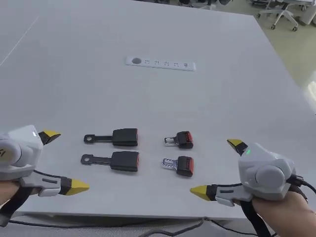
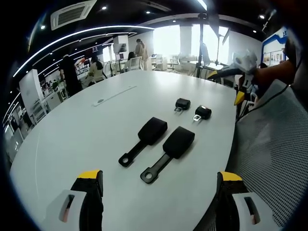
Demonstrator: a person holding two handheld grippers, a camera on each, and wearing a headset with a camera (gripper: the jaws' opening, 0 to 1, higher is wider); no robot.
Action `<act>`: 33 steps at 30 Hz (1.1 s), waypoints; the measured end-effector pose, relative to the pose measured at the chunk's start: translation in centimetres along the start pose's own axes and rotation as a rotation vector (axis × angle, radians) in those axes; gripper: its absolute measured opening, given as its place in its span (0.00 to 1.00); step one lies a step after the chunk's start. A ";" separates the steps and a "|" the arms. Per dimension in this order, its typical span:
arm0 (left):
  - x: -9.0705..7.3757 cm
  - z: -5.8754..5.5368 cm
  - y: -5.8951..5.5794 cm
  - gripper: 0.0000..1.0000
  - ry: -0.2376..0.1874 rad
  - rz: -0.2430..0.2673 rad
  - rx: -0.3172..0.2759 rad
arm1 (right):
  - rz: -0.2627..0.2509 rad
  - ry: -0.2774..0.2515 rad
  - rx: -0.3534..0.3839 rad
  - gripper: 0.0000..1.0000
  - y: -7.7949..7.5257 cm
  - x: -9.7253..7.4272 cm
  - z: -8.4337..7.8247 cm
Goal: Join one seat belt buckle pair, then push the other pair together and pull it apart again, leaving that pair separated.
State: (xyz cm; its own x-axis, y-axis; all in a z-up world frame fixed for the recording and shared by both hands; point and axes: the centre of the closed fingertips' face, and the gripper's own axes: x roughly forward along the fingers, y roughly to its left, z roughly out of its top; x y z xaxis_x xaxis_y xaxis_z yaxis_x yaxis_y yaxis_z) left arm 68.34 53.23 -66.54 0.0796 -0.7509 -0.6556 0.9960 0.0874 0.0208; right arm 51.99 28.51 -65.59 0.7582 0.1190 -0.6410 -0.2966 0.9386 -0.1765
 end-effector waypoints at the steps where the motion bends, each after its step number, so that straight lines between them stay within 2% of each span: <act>1: 0.0 0.0 -0.1 1.00 0.000 -0.001 -0.001 | 0.000 0.000 0.000 0.99 0.0 0.0 0.0; 4: 0.0 -0.1 -0.1 0.99 0.006 -0.001 0.010 | -0.002 0.006 -0.007 0.99 0.1 0.0 -0.1; 7: 0.1 -0.4 -0.4 0.99 0.024 -0.010 0.044 | -0.005 0.019 -0.030 0.99 0.2 0.1 -0.3; 10: 0.1 -0.2 -0.7 1.00 0.019 -0.019 0.043 | -0.002 0.019 -0.029 0.99 0.2 0.1 -0.2; 24: 0.2 -0.1 -0.5 0.99 0.013 -0.016 0.040 | -0.001 0.021 -0.021 0.99 0.0 -0.1 -0.3; 29: 0.2 -0.3 -0.4 0.98 0.025 -0.014 0.045 | 0.002 0.023 -0.024 0.99 0.2 0.0 -0.2; 31: 0.2 -0.6 -0.4 0.97 0.045 -0.010 0.085 | 0.002 0.025 -0.026 0.98 0.1 0.0 -0.3; 33: 0.2 -0.6 -0.4 0.97 0.042 -0.013 0.077 | 0.002 0.026 -0.025 0.98 0.1 0.0 -0.3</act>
State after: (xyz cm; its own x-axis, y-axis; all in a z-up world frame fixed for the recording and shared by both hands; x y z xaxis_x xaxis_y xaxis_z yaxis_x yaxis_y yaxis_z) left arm 67.92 53.41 -67.16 0.0664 -0.7232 -0.6875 0.9973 0.0258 0.0691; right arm 51.79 28.55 -65.79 0.7428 0.1118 -0.6602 -0.3126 0.9298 -0.1943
